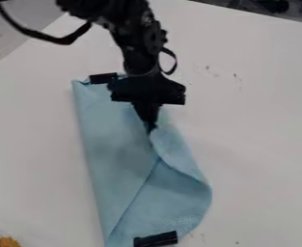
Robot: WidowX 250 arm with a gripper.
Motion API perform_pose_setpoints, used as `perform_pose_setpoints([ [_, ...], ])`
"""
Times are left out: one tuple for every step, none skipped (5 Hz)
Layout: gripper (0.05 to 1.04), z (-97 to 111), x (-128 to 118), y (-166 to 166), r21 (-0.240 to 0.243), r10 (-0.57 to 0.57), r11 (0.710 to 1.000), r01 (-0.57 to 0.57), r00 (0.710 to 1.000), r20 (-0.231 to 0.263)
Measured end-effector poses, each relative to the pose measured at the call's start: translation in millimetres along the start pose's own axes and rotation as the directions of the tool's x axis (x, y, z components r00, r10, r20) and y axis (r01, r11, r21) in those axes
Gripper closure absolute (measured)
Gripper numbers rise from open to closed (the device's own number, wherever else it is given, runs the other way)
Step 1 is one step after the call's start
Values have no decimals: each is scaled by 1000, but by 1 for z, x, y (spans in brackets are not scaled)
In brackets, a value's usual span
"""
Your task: Fold the cloth from top right to left
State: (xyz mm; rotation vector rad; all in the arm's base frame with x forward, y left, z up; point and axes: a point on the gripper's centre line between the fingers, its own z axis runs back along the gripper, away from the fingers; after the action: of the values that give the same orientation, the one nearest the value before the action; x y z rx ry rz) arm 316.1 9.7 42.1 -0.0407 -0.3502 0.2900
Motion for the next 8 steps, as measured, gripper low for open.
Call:
perform_pose_setpoints([
  [1026,-4,-15,11,-17,35,999,-35,999,-3],
  [1004,-8,-23,17,-38,51,998,-51,999,-4],
  [851,-11,-28,20,-52,37,998,-36,999,6],
  [581,-12,-34,25,-34,0,999,-1,1000,-28],
  [276,-3,-37,33,11,-46,999,47,997,-66],
  [78,6,-36,47,65,-100,992,110,986,-134],
  [77,14,-32,53,62,-182,979,196,965,-187],
  [83,20,-18,51,32,-257,963,268,947,-195],
])
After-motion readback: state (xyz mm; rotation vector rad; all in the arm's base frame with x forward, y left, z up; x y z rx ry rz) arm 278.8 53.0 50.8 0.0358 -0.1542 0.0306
